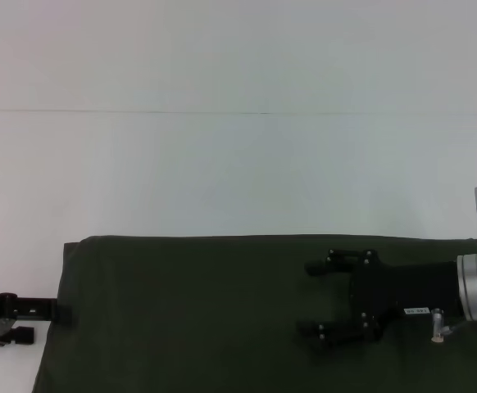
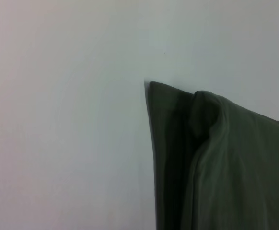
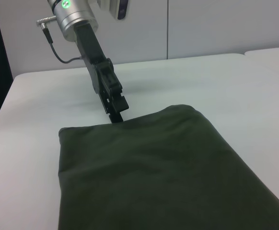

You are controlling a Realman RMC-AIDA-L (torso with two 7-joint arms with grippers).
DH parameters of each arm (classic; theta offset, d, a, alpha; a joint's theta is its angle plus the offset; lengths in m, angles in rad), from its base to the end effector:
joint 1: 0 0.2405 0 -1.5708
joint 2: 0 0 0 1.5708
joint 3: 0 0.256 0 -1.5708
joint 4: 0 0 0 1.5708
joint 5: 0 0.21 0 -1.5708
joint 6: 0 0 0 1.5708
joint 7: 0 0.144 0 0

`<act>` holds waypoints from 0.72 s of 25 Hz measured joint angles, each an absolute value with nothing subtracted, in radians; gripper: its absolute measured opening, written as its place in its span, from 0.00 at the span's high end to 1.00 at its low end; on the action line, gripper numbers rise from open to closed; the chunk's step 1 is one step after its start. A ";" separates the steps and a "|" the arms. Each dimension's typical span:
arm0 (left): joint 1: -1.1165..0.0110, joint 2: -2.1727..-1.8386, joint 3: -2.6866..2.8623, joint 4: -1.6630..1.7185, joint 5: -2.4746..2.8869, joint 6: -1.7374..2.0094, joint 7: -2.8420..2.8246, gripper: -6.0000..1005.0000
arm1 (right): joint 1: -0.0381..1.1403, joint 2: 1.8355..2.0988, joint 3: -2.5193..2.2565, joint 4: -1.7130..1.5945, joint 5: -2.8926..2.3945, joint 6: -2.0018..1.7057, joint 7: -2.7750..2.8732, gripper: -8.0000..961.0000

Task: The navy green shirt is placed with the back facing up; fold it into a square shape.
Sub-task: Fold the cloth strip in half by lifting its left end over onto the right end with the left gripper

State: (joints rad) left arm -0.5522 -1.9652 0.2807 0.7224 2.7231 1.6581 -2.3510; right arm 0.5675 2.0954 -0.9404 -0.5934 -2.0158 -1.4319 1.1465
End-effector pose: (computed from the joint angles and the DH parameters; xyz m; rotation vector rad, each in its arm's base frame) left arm -0.3565 0.2960 0.0656 -2.0557 -2.0684 -0.2050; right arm 0.2519 0.3250 -0.0508 -2.9367 0.2244 0.4433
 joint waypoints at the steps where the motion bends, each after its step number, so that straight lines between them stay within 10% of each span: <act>1: -0.552 -1.965 0.281 0.722 2.723 1.657 -2.350 0.04 | 0.568 2.095 -0.940 -0.593 -2.016 -1.432 1.146 0.03; 18: -0.563 -1.967 0.327 0.705 2.724 1.639 -2.355 0.05 | 0.572 2.095 -0.943 -0.584 -2.017 -1.422 1.149 0.03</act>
State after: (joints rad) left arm -0.5628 -1.9673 0.3269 0.7054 2.7244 1.6386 -2.3547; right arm 0.5723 2.0953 -0.9434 -0.5841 -2.0171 -1.4225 1.1489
